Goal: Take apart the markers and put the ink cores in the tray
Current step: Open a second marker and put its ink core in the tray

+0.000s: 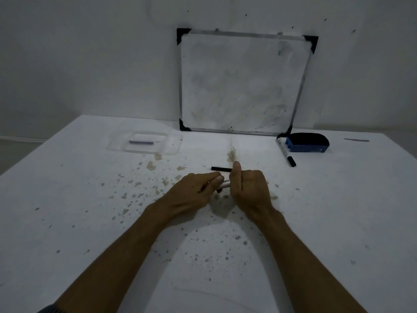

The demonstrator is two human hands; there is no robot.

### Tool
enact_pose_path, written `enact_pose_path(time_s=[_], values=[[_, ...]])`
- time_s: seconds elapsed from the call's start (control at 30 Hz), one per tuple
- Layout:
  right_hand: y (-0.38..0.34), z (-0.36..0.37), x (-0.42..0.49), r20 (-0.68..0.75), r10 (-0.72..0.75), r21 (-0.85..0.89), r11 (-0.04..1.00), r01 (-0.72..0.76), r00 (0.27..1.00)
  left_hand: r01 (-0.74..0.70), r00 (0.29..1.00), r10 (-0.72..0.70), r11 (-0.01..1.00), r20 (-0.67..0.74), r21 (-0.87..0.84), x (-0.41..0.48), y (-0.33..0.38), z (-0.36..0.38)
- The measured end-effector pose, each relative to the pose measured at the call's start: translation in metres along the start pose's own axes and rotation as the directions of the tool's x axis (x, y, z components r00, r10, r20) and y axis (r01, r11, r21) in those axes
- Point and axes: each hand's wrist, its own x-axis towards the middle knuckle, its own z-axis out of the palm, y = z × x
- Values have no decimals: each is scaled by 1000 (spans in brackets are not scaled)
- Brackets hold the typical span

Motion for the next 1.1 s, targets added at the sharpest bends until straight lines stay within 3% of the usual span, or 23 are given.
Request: enact_pose_path(time_s=[0.07,0.1,0.17,0.23,0.33,0.4,0.5,0.57,0.6,0.67,0.77,0.87,0.93,1.03,1.1], values=[[-3,0,-1,-35,-97,19,995,98,995,34,999,-33,998,10,-59,-5,2,-4],[-6,1,-1,-27,-58,25,998,58,998,13,1000,-14,1000,-26,-14,-8,3,-5],[-12,6,-1,49,193,26,981,-194,980,-78,982,112,973,-149,215,-10,3,-7],[-13,12,1,116,449,-10,893,-451,886,-139,944,245,902,-221,409,-5,0,-9],[-6,13,8,122,611,-30,790,-613,782,-143,933,249,918,-258,370,-1,1,-7],[-4,12,6,99,571,4,819,-574,815,-113,959,174,959,-225,261,0,3,-7],[-4,9,-2,-41,145,-5,989,-146,989,15,999,-18,997,-31,-77,4,1,-12],[-4,5,-3,-50,-28,-14,1000,27,998,133,990,-117,961,78,-241,1,0,-14],[-6,4,-2,-28,-19,-5,1000,19,999,150,987,-131,955,90,-255,-1,-2,-14],[-12,6,-1,51,141,16,990,-142,989,87,996,-89,986,-4,-144,-8,-5,-13],[-15,12,3,165,437,-9,897,-441,884,-48,970,82,987,-227,153,-9,-10,-9],[-11,9,9,176,556,-19,827,-562,812,-106,947,180,958,-266,268,-4,-10,-4],[-9,9,6,131,506,2,860,-510,853,-101,963,151,970,-222,221,-2,-11,-5],[-9,8,-1,65,309,30,950,-311,949,-74,986,85,994,-143,83,-1,-16,-8],[-9,4,1,52,204,35,978,-206,978,-102,982,115,990,-149,95,1,-17,-8]])
